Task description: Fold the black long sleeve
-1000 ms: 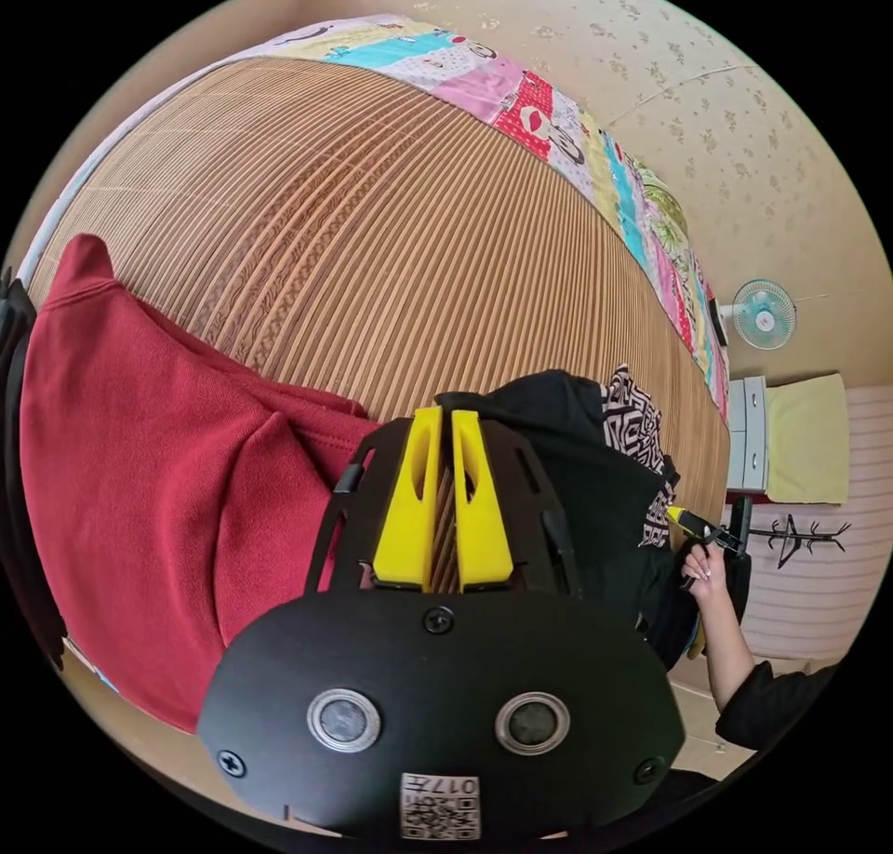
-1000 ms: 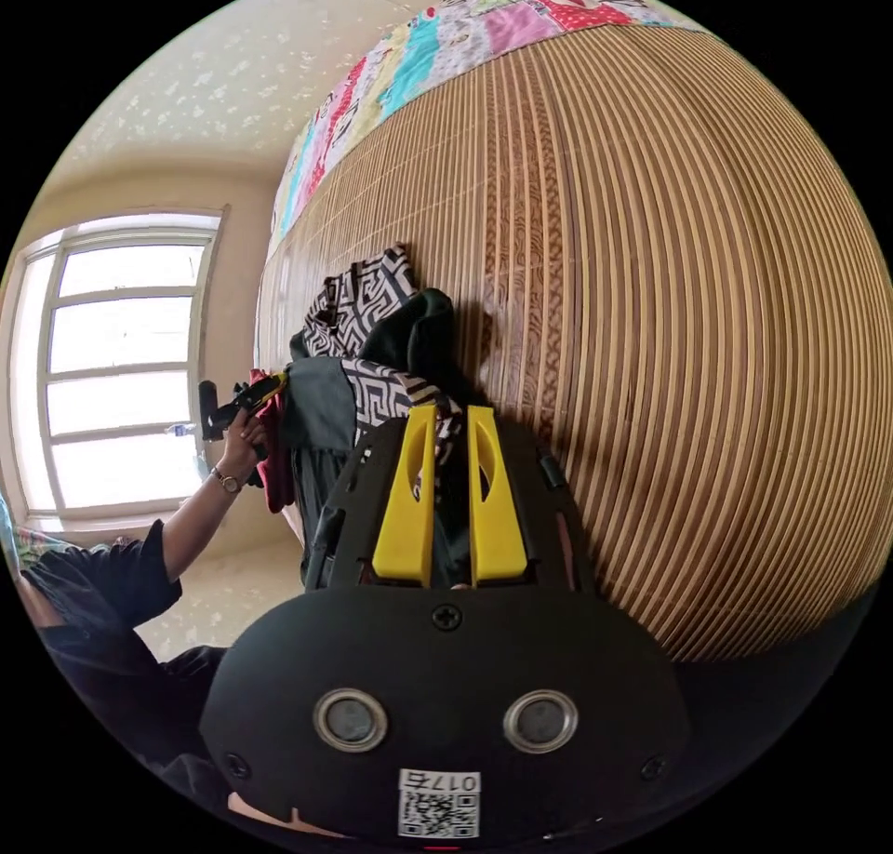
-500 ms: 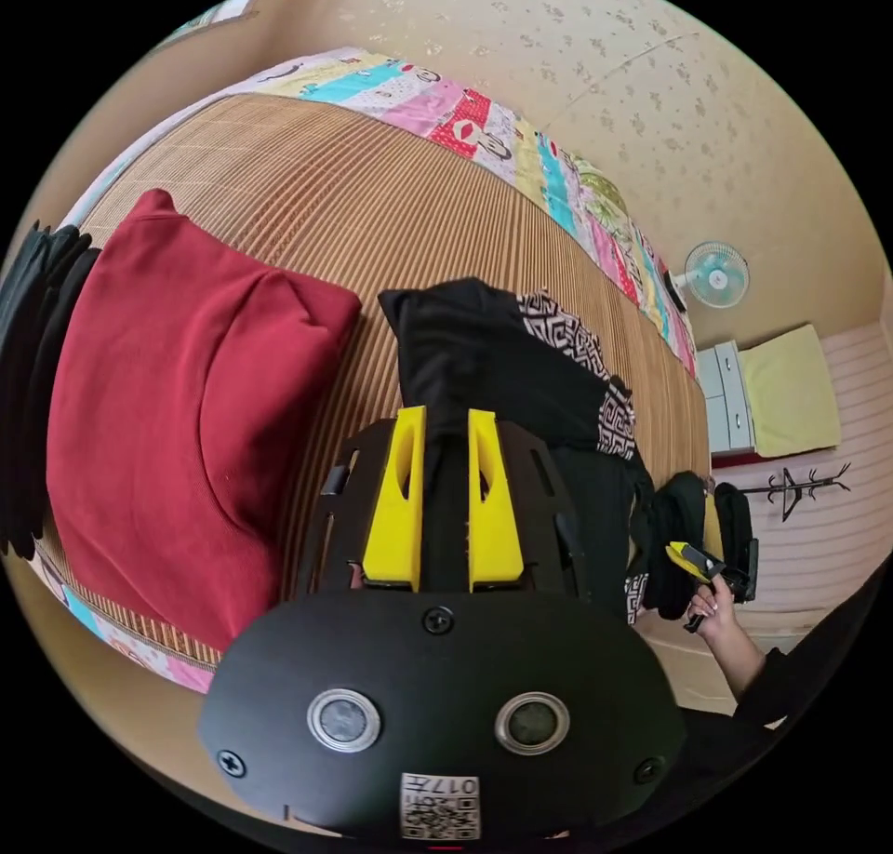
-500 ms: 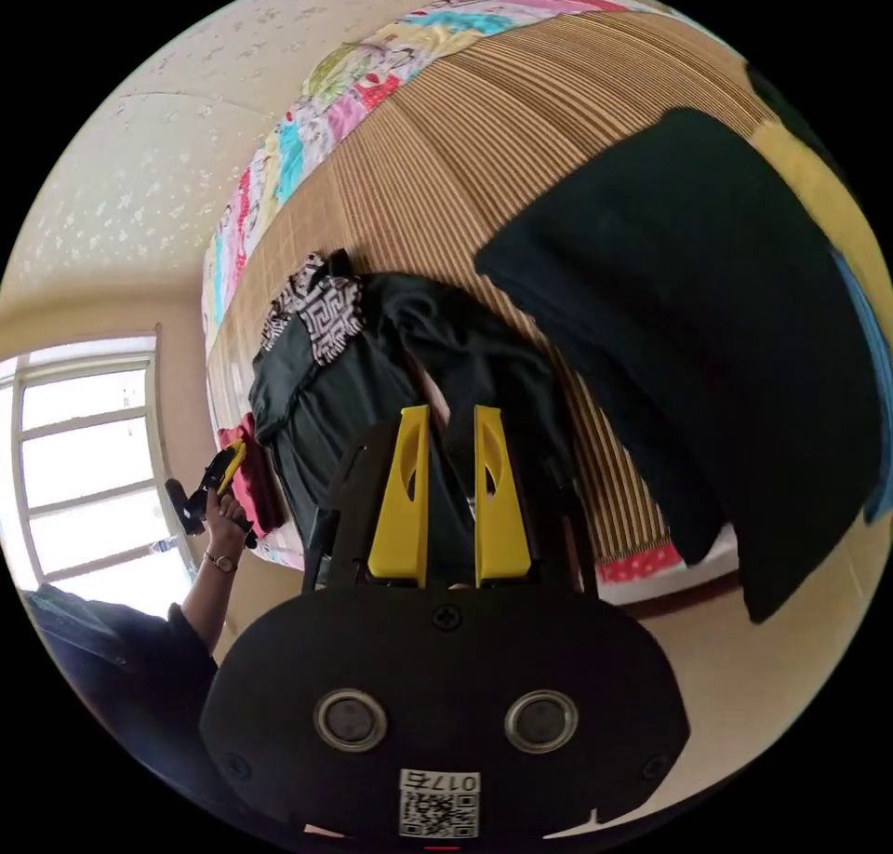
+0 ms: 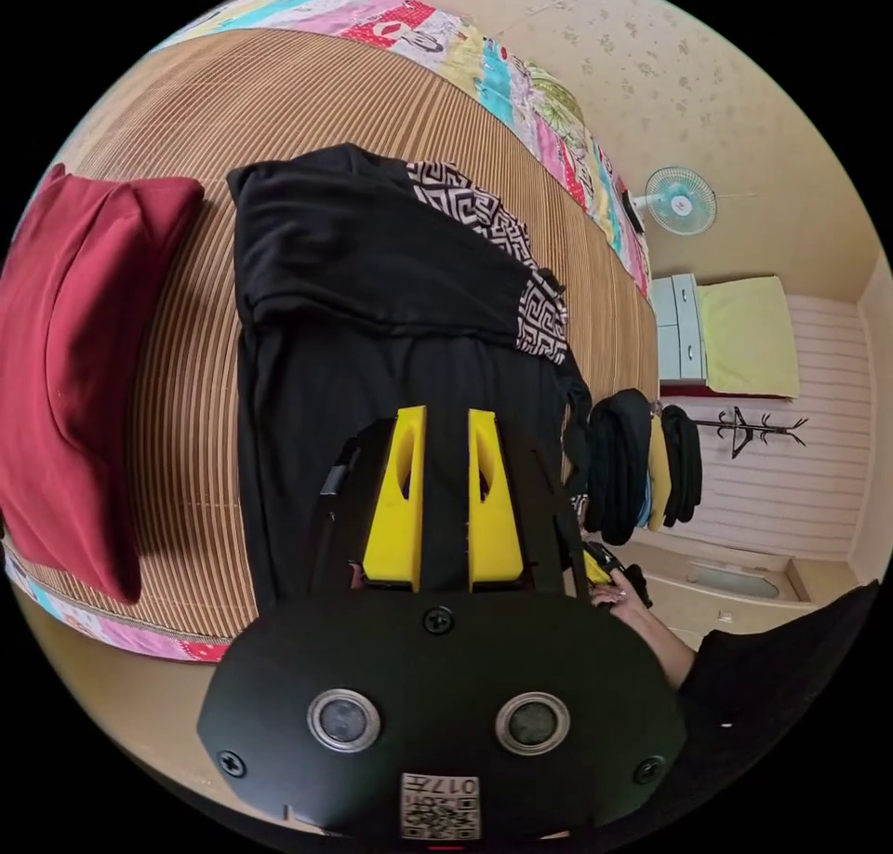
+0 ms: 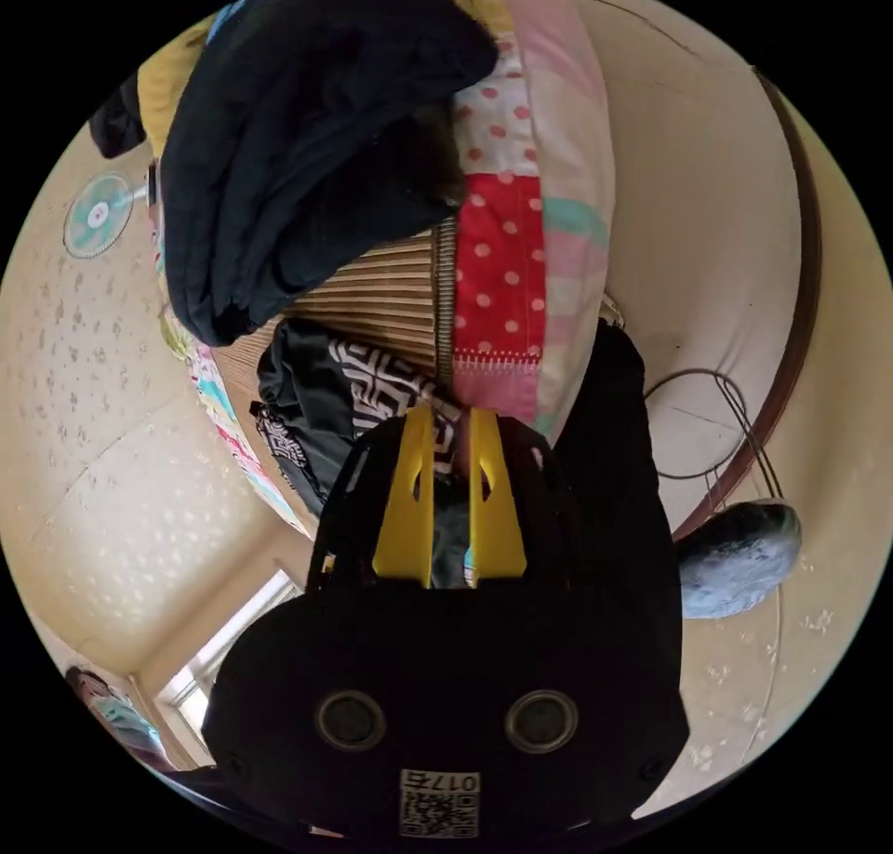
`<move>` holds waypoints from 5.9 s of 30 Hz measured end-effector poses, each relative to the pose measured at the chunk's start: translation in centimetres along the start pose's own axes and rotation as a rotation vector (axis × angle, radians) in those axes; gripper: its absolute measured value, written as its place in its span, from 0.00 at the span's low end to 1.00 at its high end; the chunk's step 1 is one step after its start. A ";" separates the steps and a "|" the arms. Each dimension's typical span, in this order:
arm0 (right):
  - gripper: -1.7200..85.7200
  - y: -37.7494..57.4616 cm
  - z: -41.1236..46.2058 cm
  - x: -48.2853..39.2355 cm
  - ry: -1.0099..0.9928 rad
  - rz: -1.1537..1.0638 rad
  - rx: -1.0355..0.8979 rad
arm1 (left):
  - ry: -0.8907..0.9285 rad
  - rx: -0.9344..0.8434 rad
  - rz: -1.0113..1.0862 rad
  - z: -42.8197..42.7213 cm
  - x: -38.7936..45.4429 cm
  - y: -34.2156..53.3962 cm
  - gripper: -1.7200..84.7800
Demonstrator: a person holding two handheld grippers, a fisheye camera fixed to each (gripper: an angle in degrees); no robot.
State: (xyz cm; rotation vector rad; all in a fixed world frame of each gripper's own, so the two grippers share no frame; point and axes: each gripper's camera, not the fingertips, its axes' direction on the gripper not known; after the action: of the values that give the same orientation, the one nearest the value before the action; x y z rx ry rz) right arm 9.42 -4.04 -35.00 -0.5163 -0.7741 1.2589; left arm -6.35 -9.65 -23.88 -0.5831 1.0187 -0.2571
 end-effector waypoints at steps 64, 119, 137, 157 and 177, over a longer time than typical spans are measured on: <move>0.08 -5.0 -18.0 6.4 -0.357 -0.290 0.235 | -0.052 -0.218 -0.142 -3.8 2.5 0.6 0.09; 0.10 9.2 33.4 -25.4 -0.038 -1.225 -0.578 | 0.026 -0.195 -0.346 -8.2 -4.3 3.3 0.09; 0.11 -3.6 29.6 -8.9 0.754 -0.932 -0.363 | -0.065 -0.233 -0.018 -7.0 -3.8 1.1 0.13; 0.09 -6.7 26.2 -18.8 0.752 -1.002 -0.304 | -0.080 -0.207 -0.190 -3.9 1.3 -5.7 0.05; 0.06 -13.3 24.1 -34.9 0.614 -1.427 -0.283 | 0.027 -0.075 0.042 -16.5 7.0 -2.6 0.01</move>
State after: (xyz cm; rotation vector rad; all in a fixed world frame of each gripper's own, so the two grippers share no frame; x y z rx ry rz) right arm -4.27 -42.63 -17.79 -0.3826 -0.5555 -0.3359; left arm -16.71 -20.57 -33.90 -0.6264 1.0687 -0.1907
